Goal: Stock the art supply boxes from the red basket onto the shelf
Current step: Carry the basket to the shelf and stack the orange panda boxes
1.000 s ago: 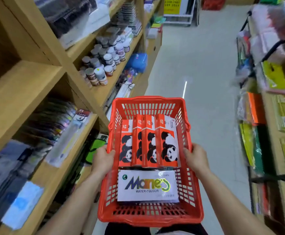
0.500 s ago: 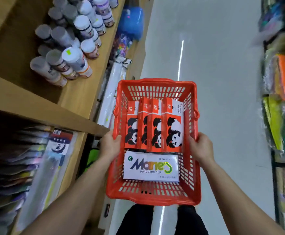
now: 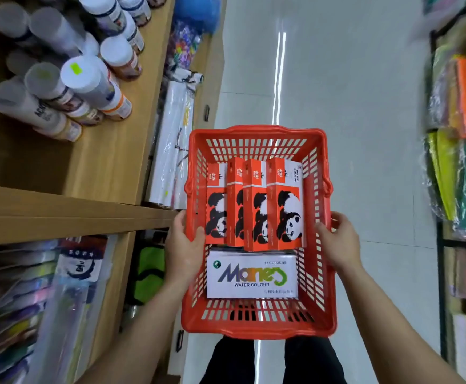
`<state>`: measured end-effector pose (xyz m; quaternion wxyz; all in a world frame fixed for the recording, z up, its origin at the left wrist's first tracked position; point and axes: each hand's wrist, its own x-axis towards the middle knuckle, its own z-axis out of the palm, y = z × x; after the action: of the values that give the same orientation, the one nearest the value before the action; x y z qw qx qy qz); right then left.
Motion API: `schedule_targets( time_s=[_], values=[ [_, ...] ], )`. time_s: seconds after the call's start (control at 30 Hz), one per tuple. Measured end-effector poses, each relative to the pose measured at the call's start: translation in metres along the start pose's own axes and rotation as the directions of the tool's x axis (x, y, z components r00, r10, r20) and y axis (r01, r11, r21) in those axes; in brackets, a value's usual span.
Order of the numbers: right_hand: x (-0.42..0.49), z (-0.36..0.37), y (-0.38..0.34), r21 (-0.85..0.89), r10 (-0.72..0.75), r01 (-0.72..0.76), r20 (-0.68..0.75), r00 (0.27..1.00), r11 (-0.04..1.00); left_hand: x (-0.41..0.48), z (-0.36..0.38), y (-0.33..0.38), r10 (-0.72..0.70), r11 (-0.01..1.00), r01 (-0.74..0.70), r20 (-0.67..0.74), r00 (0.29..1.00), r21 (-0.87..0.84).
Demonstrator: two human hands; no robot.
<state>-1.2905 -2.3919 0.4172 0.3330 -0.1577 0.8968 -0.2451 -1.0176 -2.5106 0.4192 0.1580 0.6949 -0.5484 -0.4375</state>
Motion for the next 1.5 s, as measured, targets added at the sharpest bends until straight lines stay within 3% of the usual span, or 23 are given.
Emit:
schedule_targets(
  time_s=[0.1,0.13,0.2,0.27,0.33,0.43,0.5,0.63,0.77,0.87,1.03,1.17,1.3,1.5],
  values=[
    [-0.010,-0.007,-0.012,-0.121,-0.256,0.231,-0.266,0.929,0.965,-0.022,0.005,0.012,0.283,0.957,-0.271,-0.119,0.952,0.106],
    [-0.014,-0.006,-0.016,-0.133,-0.331,0.305,-0.277,0.902,0.943,-0.024,0.012,0.015,0.303,0.950,-0.295,-0.080,0.950,0.100],
    [-0.016,0.005,-0.022,-0.029,-0.352,0.351,-0.106,0.930,0.936,-0.018,0.033,0.022,0.214,0.975,-0.217,0.057,0.975,0.057],
    [-0.013,0.024,-0.024,0.051,-0.278,0.273,0.150,0.949,0.961,0.001,0.059,0.025,0.055,0.995,-0.069,0.172,0.984,0.077],
    [-0.010,0.045,-0.022,0.011,-0.199,0.204,0.266,0.943,0.979,0.020,0.081,0.026,-0.050,0.994,0.024,0.253,0.966,0.104],
    [-0.002,0.070,-0.020,-0.110,-0.075,0.103,0.229,0.971,0.989,0.039,0.104,0.021,-0.125,0.986,0.084,0.301,0.945,0.147],
    [0.002,0.079,-0.020,-0.097,-0.026,0.045,0.187,0.982,0.994,0.043,0.112,0.015,-0.134,0.985,0.093,0.307,0.942,0.142],
    [0.000,0.086,-0.011,0.003,-0.183,0.184,0.158,0.970,0.983,0.042,0.109,0.012,-0.092,0.992,0.062,0.288,0.953,0.110],
    [0.000,0.085,-0.001,0.167,-0.202,0.179,0.131,0.971,0.970,0.025,0.077,0.016,-0.072,0.997,0.064,0.228,0.971,0.043],
    [0.009,0.088,0.003,0.277,-0.080,0.015,0.224,0.971,0.961,0.004,0.045,0.017,-0.066,0.998,0.063,0.167,0.984,0.021],
    [0.014,0.100,0.003,0.215,-0.053,-0.038,0.399,0.915,0.976,-0.021,0.004,0.017,-0.083,0.991,0.092,0.095,0.992,-0.096],
    [0.015,0.112,-0.003,0.106,-0.014,-0.029,0.384,0.923,0.994,-0.040,-0.021,0.016,-0.075,0.992,0.081,0.066,0.995,-0.098],
    [0.021,0.117,-0.007,0.285,0.053,-0.204,0.461,0.886,0.936,-0.055,-0.054,0.012,-0.088,0.990,0.089,0.017,0.996,-0.112],
    [0.020,0.134,-0.027,0.256,0.077,-0.226,0.487,0.870,0.940,-0.069,-0.084,-0.006,-0.112,0.975,0.102,-0.041,0.993,-0.199]
  ],
)
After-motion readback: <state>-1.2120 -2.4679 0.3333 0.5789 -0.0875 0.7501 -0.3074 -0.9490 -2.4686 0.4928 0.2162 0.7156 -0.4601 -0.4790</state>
